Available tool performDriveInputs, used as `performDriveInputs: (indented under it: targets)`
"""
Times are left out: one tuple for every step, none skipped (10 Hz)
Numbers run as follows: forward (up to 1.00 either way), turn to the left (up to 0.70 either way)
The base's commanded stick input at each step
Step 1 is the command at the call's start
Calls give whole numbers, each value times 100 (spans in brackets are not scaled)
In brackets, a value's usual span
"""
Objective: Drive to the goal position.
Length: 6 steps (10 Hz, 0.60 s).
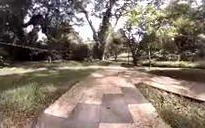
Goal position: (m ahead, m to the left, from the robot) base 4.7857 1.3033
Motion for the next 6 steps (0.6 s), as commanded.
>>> performDriveInputs:
  targets:
    - [70,0]
    - [70,0]
    - [70,0]
    - [70,0]
    - [70,0]
    - [70,0]
